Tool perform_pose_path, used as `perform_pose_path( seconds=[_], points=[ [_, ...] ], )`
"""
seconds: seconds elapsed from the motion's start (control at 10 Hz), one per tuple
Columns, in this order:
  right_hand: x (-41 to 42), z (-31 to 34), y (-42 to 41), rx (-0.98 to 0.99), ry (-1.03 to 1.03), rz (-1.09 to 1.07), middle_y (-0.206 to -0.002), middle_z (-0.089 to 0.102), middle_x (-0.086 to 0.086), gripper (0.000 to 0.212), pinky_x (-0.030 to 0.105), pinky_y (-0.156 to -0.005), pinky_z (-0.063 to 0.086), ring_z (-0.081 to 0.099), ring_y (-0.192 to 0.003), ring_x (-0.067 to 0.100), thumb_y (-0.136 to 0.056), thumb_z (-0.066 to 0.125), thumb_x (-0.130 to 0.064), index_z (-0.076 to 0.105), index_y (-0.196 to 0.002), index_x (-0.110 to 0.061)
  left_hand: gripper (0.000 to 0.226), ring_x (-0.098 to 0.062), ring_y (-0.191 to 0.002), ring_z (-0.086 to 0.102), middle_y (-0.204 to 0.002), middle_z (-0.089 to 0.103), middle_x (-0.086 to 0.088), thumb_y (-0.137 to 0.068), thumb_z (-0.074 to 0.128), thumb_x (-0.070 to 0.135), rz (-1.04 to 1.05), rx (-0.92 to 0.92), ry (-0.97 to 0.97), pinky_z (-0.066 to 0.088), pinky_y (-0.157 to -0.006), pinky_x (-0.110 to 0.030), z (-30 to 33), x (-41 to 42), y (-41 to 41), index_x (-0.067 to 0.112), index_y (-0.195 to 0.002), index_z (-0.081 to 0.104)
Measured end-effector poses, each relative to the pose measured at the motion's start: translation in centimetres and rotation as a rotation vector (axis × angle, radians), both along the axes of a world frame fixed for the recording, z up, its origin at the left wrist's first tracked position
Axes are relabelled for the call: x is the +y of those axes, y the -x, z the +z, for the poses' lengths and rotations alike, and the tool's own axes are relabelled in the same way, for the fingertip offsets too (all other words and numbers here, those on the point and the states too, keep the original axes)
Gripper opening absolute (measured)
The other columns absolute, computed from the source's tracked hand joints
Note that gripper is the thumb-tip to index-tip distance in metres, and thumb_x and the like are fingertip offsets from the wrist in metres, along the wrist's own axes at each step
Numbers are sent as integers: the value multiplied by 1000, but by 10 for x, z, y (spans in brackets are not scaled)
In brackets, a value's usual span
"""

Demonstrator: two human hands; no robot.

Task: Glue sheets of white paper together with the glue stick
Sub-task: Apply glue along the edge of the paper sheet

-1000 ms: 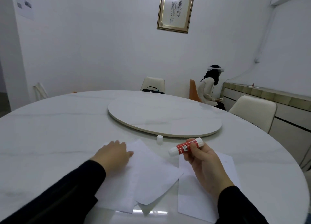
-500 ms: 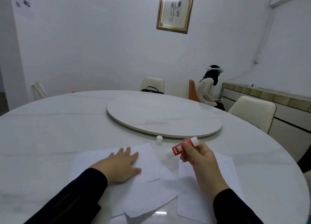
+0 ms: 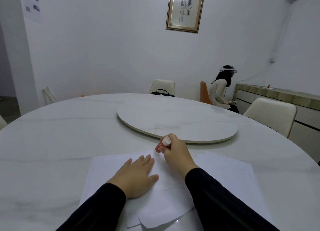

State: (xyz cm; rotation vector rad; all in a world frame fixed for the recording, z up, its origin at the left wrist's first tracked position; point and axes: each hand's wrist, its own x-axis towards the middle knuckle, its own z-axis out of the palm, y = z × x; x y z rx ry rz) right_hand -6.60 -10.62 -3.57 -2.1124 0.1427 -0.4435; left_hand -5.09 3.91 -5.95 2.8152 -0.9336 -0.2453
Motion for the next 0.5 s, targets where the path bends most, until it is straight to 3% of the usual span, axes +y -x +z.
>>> perform_pose_path(
  seconds=[0.1,0.2,0.3,0.5],
  points=[
    [0,0,0,13,121,35,-92,70,0,19,15,-68,44,60,-82,6,-88,41,1,52,-95,-13,63,-8,-147,-6,-160,-6,7,-96,24,45,4,-7,-2,-3,-120,-34,0,0,-1,24,-151,0],
    [-5,5,9,32,256,83,-92,68,-2,17,23,-76,48,61,-85,12,-87,42,1,50,-94,-14,63,-8,-147,-5,-160,-5,8,-96,24,45,7,-9,-1,-3,-121,-35,0,0,-1,24,-151,1],
    [-12,13,28,79,329,122,-87,60,-14,15,19,-70,44,56,-79,8,-90,47,-4,52,-98,-16,63,-8,-147,-5,-160,-5,8,-96,24,45,9,-3,-3,-3,-121,-34,1,0,-1,24,-151,1],
    [-21,27,74,185,401,189,-85,56,-15,14,18,-68,41,55,-77,8,-91,54,-13,52,-94,-26,63,-8,-147,-5,-160,-6,8,-97,24,45,12,-3,-11,-3,-121,-34,1,0,1,23,-151,1]
  ],
)
